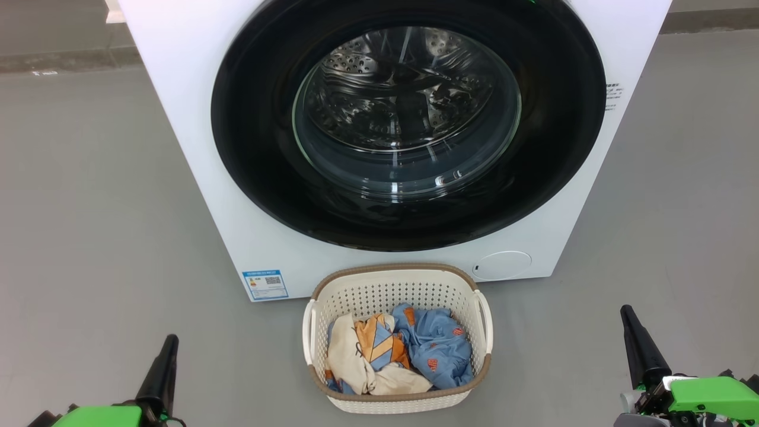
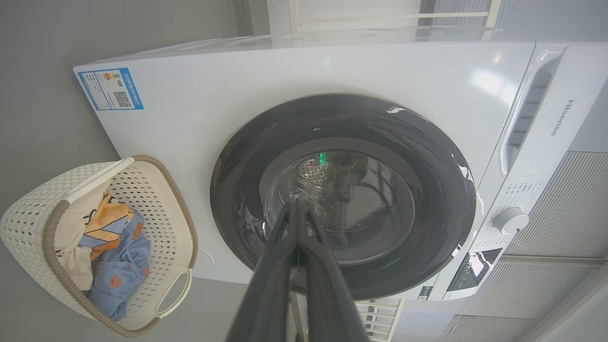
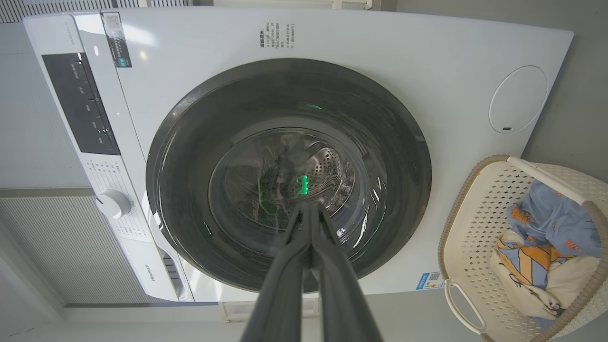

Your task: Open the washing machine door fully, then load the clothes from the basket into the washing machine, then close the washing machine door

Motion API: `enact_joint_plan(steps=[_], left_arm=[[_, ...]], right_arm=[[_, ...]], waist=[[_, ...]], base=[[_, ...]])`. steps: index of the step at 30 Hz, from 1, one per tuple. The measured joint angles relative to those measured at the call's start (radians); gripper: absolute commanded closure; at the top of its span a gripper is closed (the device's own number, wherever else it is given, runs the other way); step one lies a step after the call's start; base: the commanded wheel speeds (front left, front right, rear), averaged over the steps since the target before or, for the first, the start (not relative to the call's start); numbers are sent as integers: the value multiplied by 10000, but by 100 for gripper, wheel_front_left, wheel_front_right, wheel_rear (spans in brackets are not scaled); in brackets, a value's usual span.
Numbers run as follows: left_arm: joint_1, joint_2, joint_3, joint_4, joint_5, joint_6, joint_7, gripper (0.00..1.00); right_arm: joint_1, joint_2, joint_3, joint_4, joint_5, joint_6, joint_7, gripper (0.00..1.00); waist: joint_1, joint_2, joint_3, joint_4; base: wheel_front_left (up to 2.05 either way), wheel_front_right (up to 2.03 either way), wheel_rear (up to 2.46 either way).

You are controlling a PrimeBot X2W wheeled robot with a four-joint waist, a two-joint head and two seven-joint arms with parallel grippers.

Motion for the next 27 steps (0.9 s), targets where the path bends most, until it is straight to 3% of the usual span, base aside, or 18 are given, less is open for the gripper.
enact_joint_plan(steps=[1, 2, 9, 27], left_arm=[[0, -2, 0, 0, 2, 0, 0, 100], [2, -2, -2, 10, 0, 0, -2, 0], [600, -311, -119, 627, -6, 48, -19, 0], [612, -305, -435, 303, 416, 46, -545, 0]], right_arm=[[0, 0, 0, 0, 0, 0, 0, 100], [1, 2, 0, 8, 0, 0, 0, 0], [537, 169, 6, 679, 4, -10, -23, 0], [630, 142, 249, 140, -272, -10, -531, 0]], waist=[[0, 0, 0, 0], [0, 0, 0, 0], [0, 0, 20, -3], [1, 0, 16, 17]], base=[[0, 0, 0], [0, 0, 0], [0, 0, 0], [0, 0, 0]])
